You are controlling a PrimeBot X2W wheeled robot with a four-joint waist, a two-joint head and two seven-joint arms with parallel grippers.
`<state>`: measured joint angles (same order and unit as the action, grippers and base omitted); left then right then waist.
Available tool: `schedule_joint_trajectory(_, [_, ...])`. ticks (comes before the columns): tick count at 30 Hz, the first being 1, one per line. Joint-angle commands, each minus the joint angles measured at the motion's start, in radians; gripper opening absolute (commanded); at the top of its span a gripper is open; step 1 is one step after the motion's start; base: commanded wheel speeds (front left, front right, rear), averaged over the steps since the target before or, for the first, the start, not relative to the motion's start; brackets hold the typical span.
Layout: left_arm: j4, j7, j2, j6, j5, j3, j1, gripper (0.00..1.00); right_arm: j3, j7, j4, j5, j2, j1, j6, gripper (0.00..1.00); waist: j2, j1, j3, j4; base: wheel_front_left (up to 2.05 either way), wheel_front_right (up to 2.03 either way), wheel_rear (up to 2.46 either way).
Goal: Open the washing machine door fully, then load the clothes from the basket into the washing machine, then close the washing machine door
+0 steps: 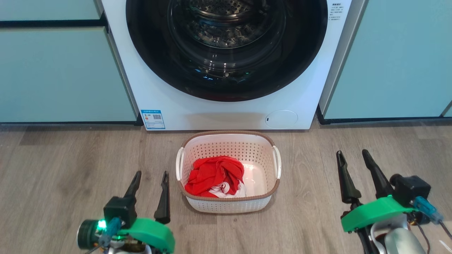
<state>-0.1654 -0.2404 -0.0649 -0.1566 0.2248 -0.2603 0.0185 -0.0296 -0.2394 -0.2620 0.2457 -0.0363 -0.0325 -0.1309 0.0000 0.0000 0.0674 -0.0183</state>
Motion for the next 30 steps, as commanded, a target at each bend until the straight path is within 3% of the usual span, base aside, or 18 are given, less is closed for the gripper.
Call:
schedule_joint_trajectory(1, [0.016,-0.017,0.007,0.015,-0.029,0.046,-0.037,1.00,0.026,-0.018,0.023,-0.027,-0.014,-0.059,0.000,1.00,0.0000,0.0000,0.001,0.001,0.00,0.00,0.00])
schedule_joint_trajectory(6, [-0.027,-0.021,0.014,0.051,-0.031,0.087,-0.041,1.00,0.028,-0.022,0.001,-0.020,-0.014,-0.067,0.000,1.00,0.0000,0.0000,0.001,0.002,0.00,0.00,0.00])
schedule_joint_trajectory(30, [-0.033,-0.021,0.015,0.049,0.005,0.093,-0.038,1.00,0.036,-0.022,-0.013,0.007,-0.014,-0.074,0.000,1.00,0.0000,0.0000,-0.002,0.005,0.00,0.00,0.00])
